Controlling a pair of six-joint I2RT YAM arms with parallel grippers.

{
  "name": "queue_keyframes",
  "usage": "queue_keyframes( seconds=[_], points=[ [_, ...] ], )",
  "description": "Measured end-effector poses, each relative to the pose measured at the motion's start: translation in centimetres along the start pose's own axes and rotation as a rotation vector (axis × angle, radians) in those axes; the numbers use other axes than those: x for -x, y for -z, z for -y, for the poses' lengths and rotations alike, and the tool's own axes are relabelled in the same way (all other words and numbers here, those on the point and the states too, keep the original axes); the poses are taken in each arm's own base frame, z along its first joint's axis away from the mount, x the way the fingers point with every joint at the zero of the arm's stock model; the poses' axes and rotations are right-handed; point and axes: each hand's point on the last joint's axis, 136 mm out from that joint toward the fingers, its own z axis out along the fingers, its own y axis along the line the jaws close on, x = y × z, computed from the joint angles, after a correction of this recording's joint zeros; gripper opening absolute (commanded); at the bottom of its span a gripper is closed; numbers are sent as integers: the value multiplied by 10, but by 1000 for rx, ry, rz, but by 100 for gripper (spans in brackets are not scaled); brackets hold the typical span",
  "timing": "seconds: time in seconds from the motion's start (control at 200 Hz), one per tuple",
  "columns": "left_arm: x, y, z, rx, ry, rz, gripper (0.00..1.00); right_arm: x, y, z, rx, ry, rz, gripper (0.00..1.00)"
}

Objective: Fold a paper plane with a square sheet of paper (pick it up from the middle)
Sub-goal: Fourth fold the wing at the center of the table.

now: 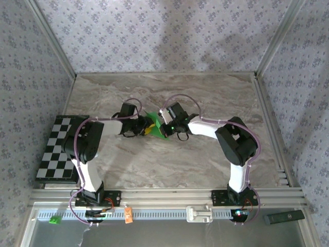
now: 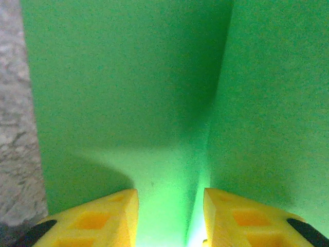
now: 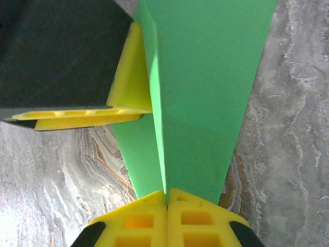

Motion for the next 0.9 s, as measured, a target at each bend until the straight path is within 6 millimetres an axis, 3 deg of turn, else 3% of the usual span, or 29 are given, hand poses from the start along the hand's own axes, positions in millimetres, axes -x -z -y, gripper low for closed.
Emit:
queue_keyframes(
  seconds=[0.2,0.545,0.9],
  points=[
    [1,-3,1,-3,-1,-6,39,0,-2,1,-2,-2,-6,7],
    [1,-5,2,2,3,-14,38,-2,-3,7,-80,37,-13,37],
    [1,-5,1,9,8,-17,38,-4,-7,2,-163,121,-12,37]
  ],
)
